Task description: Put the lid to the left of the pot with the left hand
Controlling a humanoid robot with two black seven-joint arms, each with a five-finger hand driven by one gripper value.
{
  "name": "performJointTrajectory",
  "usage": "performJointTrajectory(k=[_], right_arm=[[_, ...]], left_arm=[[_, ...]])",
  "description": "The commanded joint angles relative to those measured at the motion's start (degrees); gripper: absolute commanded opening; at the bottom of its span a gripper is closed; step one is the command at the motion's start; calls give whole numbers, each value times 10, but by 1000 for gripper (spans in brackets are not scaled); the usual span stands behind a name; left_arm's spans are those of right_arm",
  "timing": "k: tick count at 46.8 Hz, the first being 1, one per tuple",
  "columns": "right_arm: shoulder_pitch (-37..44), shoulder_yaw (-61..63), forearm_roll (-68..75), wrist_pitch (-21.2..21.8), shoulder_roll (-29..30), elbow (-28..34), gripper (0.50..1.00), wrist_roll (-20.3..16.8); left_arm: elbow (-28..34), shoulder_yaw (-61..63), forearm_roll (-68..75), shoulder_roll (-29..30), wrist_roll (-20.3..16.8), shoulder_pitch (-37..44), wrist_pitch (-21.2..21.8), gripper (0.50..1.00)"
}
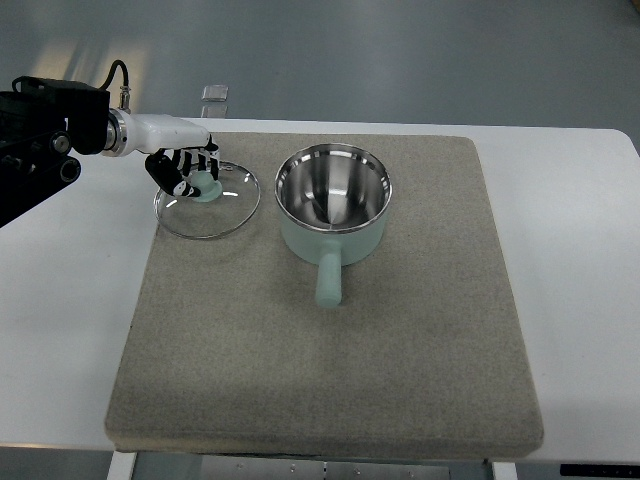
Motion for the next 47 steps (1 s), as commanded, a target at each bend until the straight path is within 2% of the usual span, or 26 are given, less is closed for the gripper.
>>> performJointTrajectory(k=[1, 8, 14, 23, 39, 47], right_arm=[[0, 0, 0, 0, 0, 0, 921, 0], [0, 0, 0, 0, 0, 0, 921, 0], [0, 0, 0, 0, 0, 0, 921, 0], [0, 0, 0, 0, 0, 0, 921, 0], [0, 0, 0, -1, 0, 0, 921, 0], [0, 0, 0, 0, 0, 0, 921, 0]], left_arm=[[1, -1, -2, 1, 1, 0, 4, 672], [1, 0, -6, 4, 0, 1, 29, 857], [2, -1, -10, 5, 0, 1, 39, 964], [4, -4, -83, 8, 0, 2, 59, 994], [68, -3, -512, 8, 0, 12, 71, 994], [76, -3, -650, 8, 0, 21, 69, 994]])
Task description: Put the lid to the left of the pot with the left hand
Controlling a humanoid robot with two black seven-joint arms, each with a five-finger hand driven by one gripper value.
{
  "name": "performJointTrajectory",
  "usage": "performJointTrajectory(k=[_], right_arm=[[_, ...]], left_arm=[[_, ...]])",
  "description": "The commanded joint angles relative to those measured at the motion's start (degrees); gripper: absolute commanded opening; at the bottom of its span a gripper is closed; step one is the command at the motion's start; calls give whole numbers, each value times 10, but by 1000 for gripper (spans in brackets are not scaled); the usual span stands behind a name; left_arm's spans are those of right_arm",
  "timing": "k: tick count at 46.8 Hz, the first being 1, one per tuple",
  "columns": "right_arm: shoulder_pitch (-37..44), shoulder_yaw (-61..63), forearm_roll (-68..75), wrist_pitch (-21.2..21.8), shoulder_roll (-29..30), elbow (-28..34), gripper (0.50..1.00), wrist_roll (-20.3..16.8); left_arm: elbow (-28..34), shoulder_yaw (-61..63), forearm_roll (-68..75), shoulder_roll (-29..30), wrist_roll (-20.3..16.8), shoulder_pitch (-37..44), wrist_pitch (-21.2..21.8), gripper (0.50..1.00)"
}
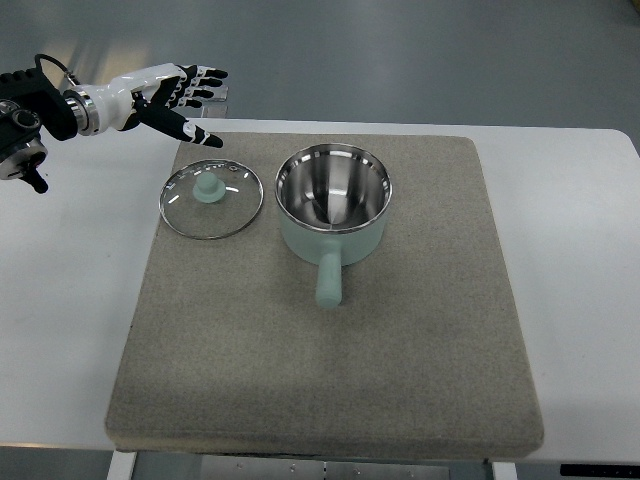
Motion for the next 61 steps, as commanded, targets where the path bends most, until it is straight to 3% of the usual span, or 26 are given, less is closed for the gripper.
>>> performJointTrajectory(k=[1, 12, 24, 40, 49, 61], right_arm=[[0, 0, 0, 0, 0, 0, 921, 0], [0, 0, 0, 0, 0, 0, 921, 0], [0, 0, 0, 0, 0, 0, 921, 0], [0, 0, 0, 1, 0, 0, 921, 0], [0, 0, 0, 1, 0, 0, 921, 0], [0, 0, 0, 1, 0, 0, 921, 0]], left_arm=[[4, -1, -47, 0, 0, 6, -5, 994], [2, -64, -178, -7, 0, 57, -20, 994], [4, -141, -229, -19, 12, 96, -88, 994], [34, -217, -356, -34, 103, 138, -155, 994], [78, -226, -411, -47, 106, 131, -180, 994], [80, -220, -410, -54, 106, 136, -188, 996]])
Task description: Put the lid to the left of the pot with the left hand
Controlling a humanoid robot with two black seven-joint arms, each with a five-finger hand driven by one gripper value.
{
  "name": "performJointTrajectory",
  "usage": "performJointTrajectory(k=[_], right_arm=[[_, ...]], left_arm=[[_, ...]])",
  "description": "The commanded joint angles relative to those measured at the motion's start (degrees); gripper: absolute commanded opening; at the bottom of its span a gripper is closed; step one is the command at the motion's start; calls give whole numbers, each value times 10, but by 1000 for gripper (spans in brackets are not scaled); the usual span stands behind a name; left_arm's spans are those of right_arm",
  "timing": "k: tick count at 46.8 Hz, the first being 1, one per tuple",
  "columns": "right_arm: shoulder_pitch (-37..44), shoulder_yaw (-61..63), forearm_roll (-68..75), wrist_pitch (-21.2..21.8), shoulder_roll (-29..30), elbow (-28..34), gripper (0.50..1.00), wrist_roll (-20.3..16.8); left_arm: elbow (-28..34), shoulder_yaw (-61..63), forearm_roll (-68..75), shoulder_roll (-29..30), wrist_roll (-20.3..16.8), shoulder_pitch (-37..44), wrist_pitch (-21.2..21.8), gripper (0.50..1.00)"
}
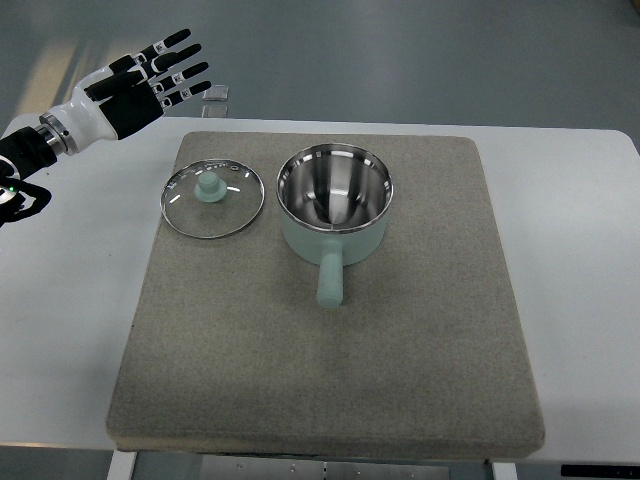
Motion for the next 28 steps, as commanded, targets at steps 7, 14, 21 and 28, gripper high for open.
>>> performJointTrajectory(k=[7, 14, 21, 28], right_arm=[[0, 0, 0, 0, 0, 0, 921, 0], [0, 0, 0, 0, 0, -1, 921, 0], [0, 1, 0, 0, 0, 0, 921, 0], [0, 1, 3, 3, 0, 0, 921, 0]], left_arm=[[0, 3, 3, -4, 0, 3, -2, 994], [1, 3, 2, -4, 1, 3, -1, 996], [7, 5, 4, -4, 7, 3, -1, 996], [9, 5, 6, -4, 7, 3, -1, 994]])
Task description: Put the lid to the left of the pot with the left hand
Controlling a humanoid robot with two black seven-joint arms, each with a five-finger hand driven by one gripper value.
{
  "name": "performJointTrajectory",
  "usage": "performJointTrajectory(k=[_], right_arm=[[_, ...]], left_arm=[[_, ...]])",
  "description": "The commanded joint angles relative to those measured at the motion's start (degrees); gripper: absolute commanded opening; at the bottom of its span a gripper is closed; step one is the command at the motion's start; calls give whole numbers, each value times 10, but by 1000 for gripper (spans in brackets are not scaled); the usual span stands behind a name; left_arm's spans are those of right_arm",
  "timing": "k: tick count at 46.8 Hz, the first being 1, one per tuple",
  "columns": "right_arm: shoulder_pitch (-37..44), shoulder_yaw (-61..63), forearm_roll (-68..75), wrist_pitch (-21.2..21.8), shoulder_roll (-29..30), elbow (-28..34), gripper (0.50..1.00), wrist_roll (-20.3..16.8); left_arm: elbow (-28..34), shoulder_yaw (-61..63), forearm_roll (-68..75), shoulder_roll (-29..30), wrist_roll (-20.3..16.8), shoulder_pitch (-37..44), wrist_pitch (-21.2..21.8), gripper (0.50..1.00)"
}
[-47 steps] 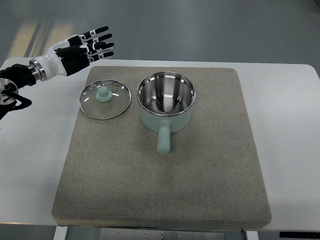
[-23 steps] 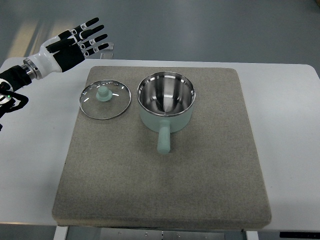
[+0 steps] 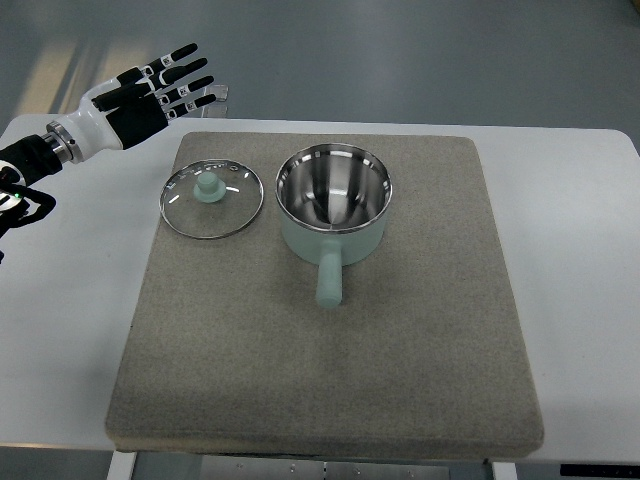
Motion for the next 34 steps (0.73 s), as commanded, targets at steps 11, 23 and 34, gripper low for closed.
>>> performJointTrajectory(k=[11, 23, 34], right_arm=[[-1, 0, -1, 3, 0, 1, 921, 0], [-2, -1, -1, 3, 0, 9, 921, 0], [-3, -1, -2, 2, 0, 10, 921, -2]], left_arm=[[1, -1, 2, 0, 0, -4, 0, 996], [1, -2, 2, 2, 0, -6, 0, 996], [1, -2, 2, 4, 0, -5, 0, 996]])
